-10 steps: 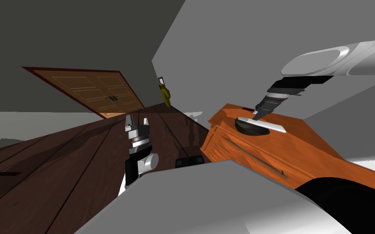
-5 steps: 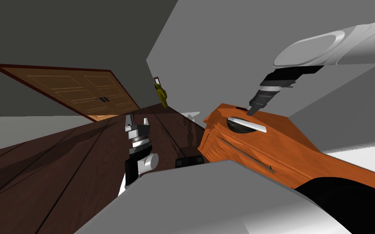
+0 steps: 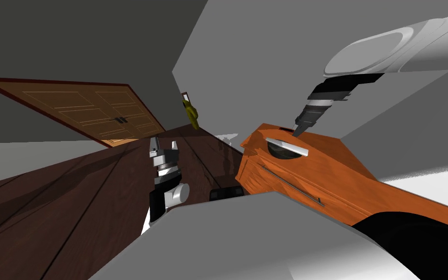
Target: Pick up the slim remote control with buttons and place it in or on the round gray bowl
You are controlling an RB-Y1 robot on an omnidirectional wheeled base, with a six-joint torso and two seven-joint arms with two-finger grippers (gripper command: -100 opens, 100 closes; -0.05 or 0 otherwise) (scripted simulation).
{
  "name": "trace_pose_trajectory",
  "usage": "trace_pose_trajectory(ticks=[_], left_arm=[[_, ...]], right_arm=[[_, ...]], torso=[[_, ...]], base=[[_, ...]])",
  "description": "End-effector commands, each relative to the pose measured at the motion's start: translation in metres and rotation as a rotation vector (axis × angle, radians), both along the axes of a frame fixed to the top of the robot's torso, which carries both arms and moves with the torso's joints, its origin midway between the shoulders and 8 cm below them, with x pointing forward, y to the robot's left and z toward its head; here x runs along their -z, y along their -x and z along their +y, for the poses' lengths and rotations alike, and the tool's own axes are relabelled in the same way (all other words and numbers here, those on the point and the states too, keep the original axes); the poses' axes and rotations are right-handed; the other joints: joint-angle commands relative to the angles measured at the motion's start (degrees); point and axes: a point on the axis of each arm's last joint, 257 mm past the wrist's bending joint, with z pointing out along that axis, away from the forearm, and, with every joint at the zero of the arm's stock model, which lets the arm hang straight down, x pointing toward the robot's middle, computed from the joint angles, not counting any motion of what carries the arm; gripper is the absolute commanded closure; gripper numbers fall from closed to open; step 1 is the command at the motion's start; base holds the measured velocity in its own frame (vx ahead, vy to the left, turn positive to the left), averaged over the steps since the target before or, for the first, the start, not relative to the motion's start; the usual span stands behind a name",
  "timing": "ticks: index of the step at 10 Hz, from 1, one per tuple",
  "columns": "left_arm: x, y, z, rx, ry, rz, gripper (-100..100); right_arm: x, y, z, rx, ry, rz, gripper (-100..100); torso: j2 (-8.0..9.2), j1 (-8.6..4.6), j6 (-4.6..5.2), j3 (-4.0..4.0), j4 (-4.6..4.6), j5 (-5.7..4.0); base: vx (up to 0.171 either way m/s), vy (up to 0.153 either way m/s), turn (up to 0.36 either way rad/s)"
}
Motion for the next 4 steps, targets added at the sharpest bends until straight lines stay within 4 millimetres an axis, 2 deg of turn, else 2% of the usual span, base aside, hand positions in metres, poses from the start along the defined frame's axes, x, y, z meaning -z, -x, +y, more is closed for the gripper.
trace_pose_trajectory(ticks=[1,4], left_arm=[[0.0,0.0,0.0,0.0,0.0,0.0,0],[0.0,0.0,0.0,0.0,0.0,0.0,0]], right_arm=[[0.0,0.0,0.0,0.0,0.0,0.0,0],[0.0,0.0,0.0,0.0,0.0,0.0,0]], torso=[[0.0,0.0,0.0,0.0,0.0,0.0],[0.01,0.02,0.0,0.0,0.0,0.01]], base=[[0.0,0.0,0.0],[0.0,0.0,0.0]])
